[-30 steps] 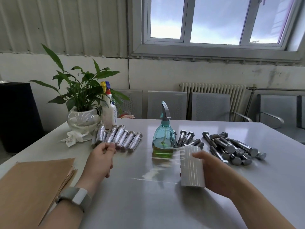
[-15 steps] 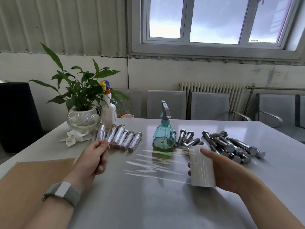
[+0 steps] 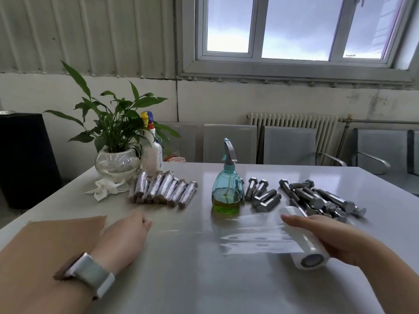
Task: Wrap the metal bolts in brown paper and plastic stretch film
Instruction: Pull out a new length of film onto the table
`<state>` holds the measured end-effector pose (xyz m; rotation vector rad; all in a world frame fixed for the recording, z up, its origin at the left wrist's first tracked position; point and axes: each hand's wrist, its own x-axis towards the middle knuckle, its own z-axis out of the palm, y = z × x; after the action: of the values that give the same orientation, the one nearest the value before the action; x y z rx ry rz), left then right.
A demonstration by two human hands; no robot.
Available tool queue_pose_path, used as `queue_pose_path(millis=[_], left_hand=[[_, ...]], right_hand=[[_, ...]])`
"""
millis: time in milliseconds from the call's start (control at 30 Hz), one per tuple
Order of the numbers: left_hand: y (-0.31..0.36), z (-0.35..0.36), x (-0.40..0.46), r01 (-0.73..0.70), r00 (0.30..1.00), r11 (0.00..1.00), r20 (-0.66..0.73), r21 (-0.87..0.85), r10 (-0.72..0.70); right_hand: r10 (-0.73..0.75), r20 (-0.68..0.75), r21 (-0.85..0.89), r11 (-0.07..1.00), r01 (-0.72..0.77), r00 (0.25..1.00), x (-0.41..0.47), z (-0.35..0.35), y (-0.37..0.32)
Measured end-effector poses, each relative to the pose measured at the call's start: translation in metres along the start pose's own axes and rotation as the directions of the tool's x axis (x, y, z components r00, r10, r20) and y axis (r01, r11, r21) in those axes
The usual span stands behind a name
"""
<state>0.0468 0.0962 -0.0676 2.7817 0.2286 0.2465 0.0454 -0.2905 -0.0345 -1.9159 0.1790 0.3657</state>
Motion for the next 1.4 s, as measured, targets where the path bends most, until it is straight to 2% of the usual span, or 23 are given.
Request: queue_pose_path(millis=[67, 167, 267, 367, 433, 500, 567, 667, 833, 1000, 1133, 1300, 1400], left_hand=[[0.002, 0.007, -0.012, -0.061, 0.995, 0.973, -0.067, 0.221, 0.078], [0.006, 0.017, -0.023, -0.114, 0.98, 0.906, -0.103, 0.408, 0.17], [0.002, 0.022, -0.026, -0.092, 0.976, 0.899, -0.138, 0.429, 0.166], [-0.001, 0.024, -0.027, -0.119, 0.959, 0.92, -0.198, 0.372, 0.205], [-0.006, 0.025, -0.028, -0.129, 0.945, 0.923, -0.239, 0.363, 0.226], [-0.01, 0.026, -0.031, -0.08, 0.949, 0.919, -0.253, 0.386, 0.189], [-0.012, 0.03, -0.028, -0.052, 0.944, 0.911, -0.277, 0.409, 0.178], [-0.007, 0.034, -0.027, -0.043, 0.959, 0.899, -0.235, 0.437, 0.159], [-0.007, 0.034, -0.028, -0.042, 0.957, 0.929, -0.253, 0.368, 0.143], [-0.003, 0.031, -0.032, -0.049, 0.955, 0.959, -0.269, 0.279, 0.127], [-0.003, 0.029, -0.031, -0.088, 0.944, 0.971, -0.293, 0.221, 0.153], [-0.002, 0.029, -0.028, -0.071, 0.956, 0.983, -0.268, 0.167, 0.114], [0.001, 0.029, -0.027, -0.122, 0.957, 0.985, -0.25, 0.124, 0.15]], right_hand=[[-0.003, -0.1, -0.131, 0.991, -0.01, 0.995, -0.005, -0.001, 0.004], [-0.037, -0.204, -0.274, 0.962, -0.021, 0.978, -0.008, 0.001, 0.008], [-0.135, -0.279, -0.421, 0.907, 0.005, 0.951, -0.004, 0.006, 0.013], [-0.167, -0.372, -0.593, 0.799, -0.095, 0.913, 0.003, 0.009, 0.015], [-0.156, -0.367, -0.66, 0.738, -0.139, 0.917, 0.006, 0.01, 0.013], [-0.16, -0.334, -0.724, 0.675, -0.144, 0.929, 0.009, 0.008, 0.011], [-0.133, -0.352, -0.729, 0.66, -0.182, 0.927, 0.01, 0.004, 0.009], [-0.146, -0.406, -0.757, 0.606, -0.244, 0.902, 0.01, -0.004, 0.01], [-0.176, -0.397, -0.801, 0.545, -0.247, 0.901, 0.009, -0.008, 0.014], [-0.114, -0.37, -0.759, 0.609, -0.229, 0.922, 0.009, -0.011, 0.017], [-0.124, -0.335, -0.734, 0.656, -0.176, 0.934, 0.009, -0.013, 0.015], [-0.149, -0.376, -0.729, 0.657, -0.192, 0.915, 0.007, -0.019, 0.02], [-0.149, -0.392, -0.744, 0.632, -0.218, 0.908, 0.008, -0.022, 0.021]])
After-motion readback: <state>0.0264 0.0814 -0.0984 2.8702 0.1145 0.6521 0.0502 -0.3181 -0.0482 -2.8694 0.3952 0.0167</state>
